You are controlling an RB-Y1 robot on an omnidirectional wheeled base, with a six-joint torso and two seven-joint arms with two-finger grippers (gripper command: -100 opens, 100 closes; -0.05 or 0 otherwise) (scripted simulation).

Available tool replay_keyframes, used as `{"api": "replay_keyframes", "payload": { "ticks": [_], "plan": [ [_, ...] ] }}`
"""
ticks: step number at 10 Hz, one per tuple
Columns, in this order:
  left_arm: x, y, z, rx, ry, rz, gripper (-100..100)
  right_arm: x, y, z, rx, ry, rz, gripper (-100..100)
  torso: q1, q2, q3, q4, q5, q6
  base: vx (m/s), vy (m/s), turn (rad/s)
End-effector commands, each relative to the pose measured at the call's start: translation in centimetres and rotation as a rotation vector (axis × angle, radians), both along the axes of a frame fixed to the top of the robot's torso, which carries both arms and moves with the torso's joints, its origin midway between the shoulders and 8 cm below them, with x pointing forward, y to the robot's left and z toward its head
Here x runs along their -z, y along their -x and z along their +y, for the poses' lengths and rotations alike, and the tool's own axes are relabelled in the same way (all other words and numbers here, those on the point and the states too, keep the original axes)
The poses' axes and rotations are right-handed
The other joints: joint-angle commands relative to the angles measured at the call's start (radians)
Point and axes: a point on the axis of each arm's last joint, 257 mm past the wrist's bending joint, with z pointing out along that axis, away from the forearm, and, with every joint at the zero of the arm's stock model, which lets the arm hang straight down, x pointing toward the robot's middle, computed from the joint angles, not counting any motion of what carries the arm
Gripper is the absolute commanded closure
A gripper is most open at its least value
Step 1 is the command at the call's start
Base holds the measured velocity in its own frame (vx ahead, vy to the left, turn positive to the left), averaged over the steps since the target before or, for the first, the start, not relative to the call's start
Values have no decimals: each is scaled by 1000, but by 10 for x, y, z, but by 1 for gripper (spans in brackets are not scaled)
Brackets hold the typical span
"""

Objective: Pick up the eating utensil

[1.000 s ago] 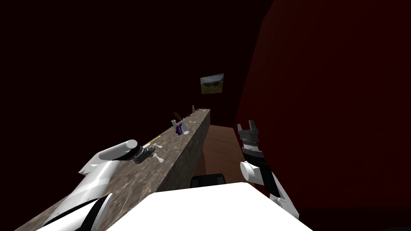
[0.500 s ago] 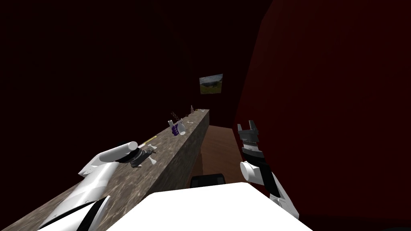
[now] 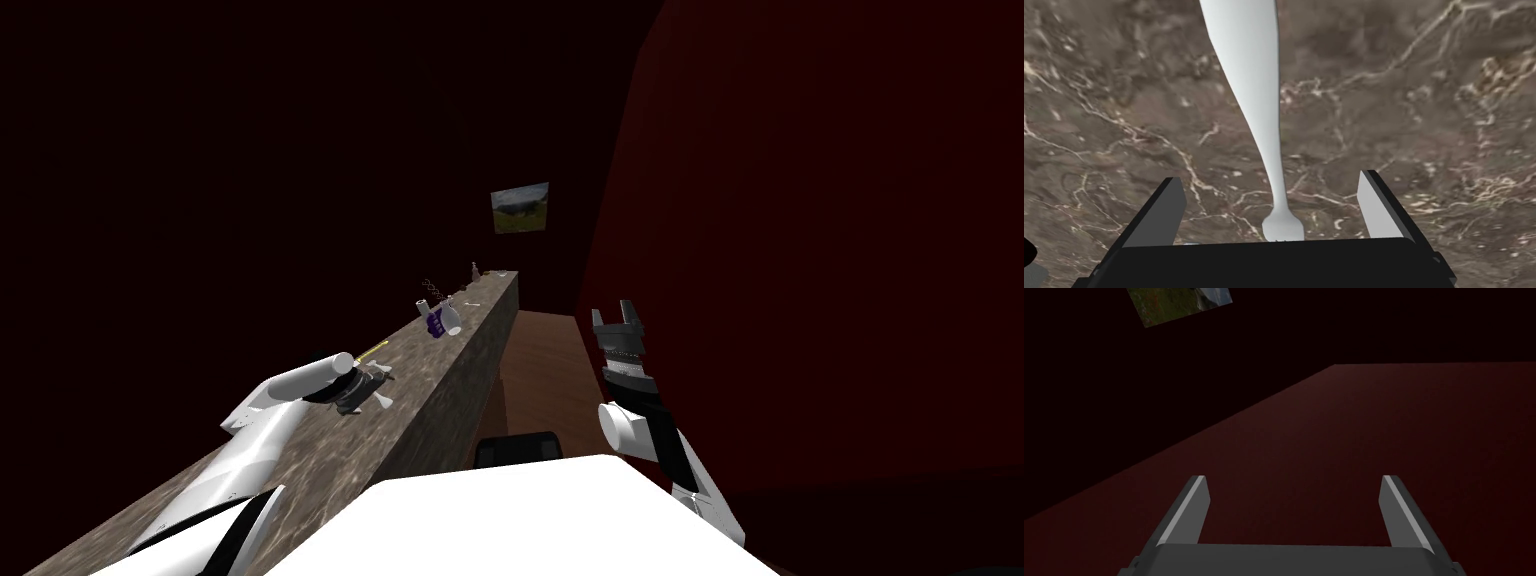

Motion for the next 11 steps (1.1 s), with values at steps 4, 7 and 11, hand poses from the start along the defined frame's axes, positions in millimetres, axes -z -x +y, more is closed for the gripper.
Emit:
{"api": "replay_keyframes", "payload": {
  "ticks": [4,7,11],
  "plan": [
    [4,-3,-3,-12,0,-3,100,0,0,0,0,0,0,0,-4,-4,-2,-1,-1,0,-36,24,-34],
    [4,-3,-3,-13,0,-4,100,0,0,0,0,0,0,0,-3,-5,-3,-1,0,0,0,0,0],
    [-8,7,8,22,0,5,100,0,0,0,0,0,0,0,-6,-11,-7,-3,-1,-1,78,-48,100]
  ]
}}
